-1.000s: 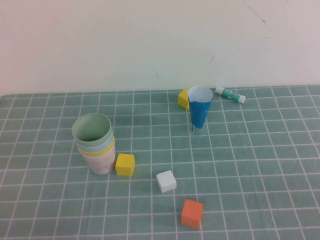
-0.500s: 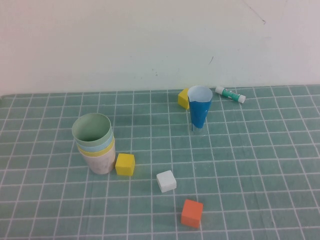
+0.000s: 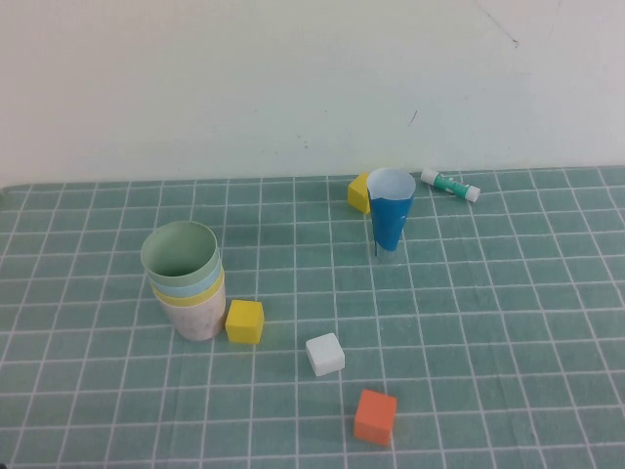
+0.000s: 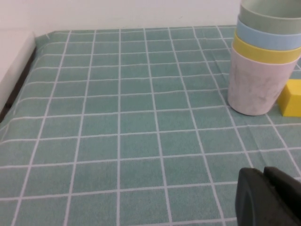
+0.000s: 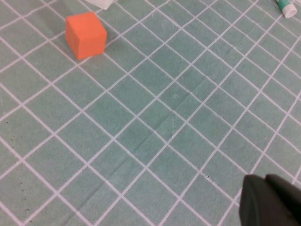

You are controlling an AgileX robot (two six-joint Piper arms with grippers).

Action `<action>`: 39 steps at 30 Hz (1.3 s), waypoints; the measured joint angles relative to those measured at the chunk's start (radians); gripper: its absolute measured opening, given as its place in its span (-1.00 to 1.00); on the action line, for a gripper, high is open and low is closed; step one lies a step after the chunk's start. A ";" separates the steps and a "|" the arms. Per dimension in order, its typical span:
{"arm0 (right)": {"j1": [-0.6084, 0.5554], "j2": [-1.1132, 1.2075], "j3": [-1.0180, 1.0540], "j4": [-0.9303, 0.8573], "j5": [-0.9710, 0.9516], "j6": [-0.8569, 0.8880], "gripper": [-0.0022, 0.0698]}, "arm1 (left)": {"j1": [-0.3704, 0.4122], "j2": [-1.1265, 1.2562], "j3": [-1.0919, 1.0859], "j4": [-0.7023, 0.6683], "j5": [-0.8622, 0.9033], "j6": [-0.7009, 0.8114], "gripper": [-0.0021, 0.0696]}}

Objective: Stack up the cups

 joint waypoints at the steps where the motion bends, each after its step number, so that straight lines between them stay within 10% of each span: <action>1: 0.000 0.000 0.000 0.000 0.000 0.000 -0.94 | -0.007 0.000 0.000 0.002 0.000 0.000 -0.95; 32: 0.000 -0.009 0.000 0.000 0.000 0.001 -0.94 | -0.017 0.000 0.000 0.025 -0.002 -0.007 -0.95; 39: -0.199 -0.123 0.017 -0.022 -0.034 -0.089 -0.94 | -0.017 0.000 0.000 0.025 -0.002 -0.009 -0.95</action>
